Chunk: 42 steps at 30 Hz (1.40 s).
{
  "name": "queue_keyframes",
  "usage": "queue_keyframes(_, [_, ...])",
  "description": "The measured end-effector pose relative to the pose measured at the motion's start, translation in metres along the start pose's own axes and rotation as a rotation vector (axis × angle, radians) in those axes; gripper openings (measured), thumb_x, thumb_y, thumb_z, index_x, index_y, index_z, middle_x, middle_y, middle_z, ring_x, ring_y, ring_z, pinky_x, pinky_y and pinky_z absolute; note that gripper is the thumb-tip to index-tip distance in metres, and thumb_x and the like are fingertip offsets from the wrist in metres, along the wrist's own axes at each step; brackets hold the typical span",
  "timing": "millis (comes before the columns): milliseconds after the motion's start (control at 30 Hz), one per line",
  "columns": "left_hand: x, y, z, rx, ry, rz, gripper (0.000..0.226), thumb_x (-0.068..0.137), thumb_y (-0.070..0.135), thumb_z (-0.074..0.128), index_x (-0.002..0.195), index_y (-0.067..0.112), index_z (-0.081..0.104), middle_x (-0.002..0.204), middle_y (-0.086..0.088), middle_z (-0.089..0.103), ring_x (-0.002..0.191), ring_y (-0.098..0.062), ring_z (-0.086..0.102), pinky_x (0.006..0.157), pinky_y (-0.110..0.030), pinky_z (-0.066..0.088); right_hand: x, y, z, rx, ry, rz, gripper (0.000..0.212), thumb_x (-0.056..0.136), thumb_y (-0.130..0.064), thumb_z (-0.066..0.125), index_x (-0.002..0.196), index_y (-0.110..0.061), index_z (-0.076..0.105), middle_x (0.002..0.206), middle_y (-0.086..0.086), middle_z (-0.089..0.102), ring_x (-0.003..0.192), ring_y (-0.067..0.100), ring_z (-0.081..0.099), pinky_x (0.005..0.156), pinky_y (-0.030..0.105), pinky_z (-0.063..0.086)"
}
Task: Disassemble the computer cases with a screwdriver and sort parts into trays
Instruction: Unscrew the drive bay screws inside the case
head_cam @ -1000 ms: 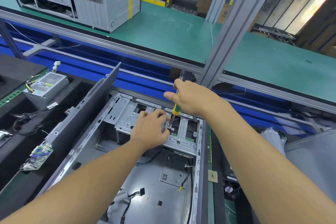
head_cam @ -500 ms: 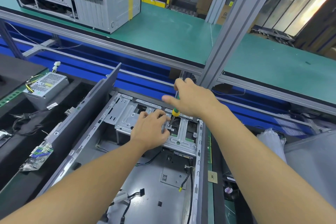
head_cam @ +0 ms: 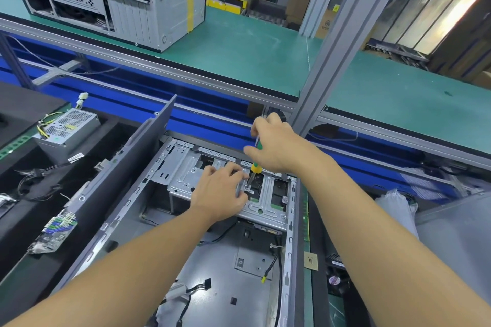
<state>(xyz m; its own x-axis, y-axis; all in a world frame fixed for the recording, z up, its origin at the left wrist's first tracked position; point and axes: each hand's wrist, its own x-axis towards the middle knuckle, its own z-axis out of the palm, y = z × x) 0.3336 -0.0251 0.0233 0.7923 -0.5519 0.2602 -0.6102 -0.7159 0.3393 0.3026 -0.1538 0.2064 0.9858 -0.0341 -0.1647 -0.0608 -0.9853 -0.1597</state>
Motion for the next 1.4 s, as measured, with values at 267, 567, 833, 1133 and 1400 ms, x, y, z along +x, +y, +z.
queue_keyframes(267, [0.000, 0.000, 0.001, -0.002, 0.008, 0.002, 0.051, 0.077, 0.048, 0.040, 0.117, 0.031, 0.066, 0.121, 0.015, 0.055, 0.090, -0.006, 0.058, 0.092, -0.032, 0.030, -0.001, 0.002, 0.000, -0.059, 0.049, -0.029, 0.026, 0.102, -0.021, 0.044, 0.128, -0.019, 0.045, 0.128, 0.006, 0.044, 0.096, 0.028, 0.054, 0.081, 0.044, 0.048])
queue_keyframes(567, [0.000, 0.000, 0.002, -0.005, 0.005, 0.001, 0.052, 0.077, 0.050, 0.039, 0.118, 0.031, 0.066, 0.122, 0.016, 0.055, 0.091, -0.005, 0.058, 0.091, -0.031, 0.025, 0.000, -0.004, 0.000, -0.073, 0.043, 0.015, 0.041, 0.098, -0.049, 0.050, 0.129, -0.022, 0.044, 0.128, 0.004, 0.040, 0.111, 0.031, 0.050, 0.077, 0.040, 0.040])
queue_keyframes(833, [0.000, 0.000, 0.000, -0.019, 0.042, 0.024, 0.042, 0.079, 0.049, 0.040, 0.105, 0.032, 0.068, 0.116, 0.016, 0.056, 0.086, -0.004, 0.057, 0.086, -0.030, 0.025, 0.000, 0.001, -0.003, 0.038, -0.005, -0.027, 0.034, 0.097, -0.015, 0.053, 0.128, -0.022, 0.043, 0.120, 0.001, 0.036, 0.104, 0.026, 0.047, 0.077, 0.038, 0.039])
queue_keyframes(1133, [-0.001, -0.001, 0.001, -0.060, 0.045, 0.010, 0.032, 0.080, 0.048, 0.044, 0.099, 0.036, 0.066, 0.114, 0.020, 0.054, 0.089, -0.002, 0.056, 0.085, -0.026, 0.021, 0.001, -0.002, 0.003, -0.111, 0.118, 0.067, 0.052, 0.100, -0.060, 0.039, 0.133, -0.020, 0.041, 0.127, 0.005, 0.047, 0.099, 0.031, 0.053, 0.072, 0.039, 0.036])
queue_keyframes(1400, [0.001, -0.002, 0.002, -0.041, 0.033, 0.029, 0.028, 0.082, 0.046, 0.049, 0.100, 0.035, 0.067, 0.115, 0.019, 0.054, 0.092, -0.003, 0.056, 0.092, -0.034, 0.032, 0.002, 0.001, -0.003, 0.143, -0.040, -0.054, 0.039, 0.087, -0.015, 0.060, 0.123, -0.026, 0.046, 0.117, -0.003, 0.034, 0.112, 0.023, 0.037, 0.085, 0.039, 0.041])
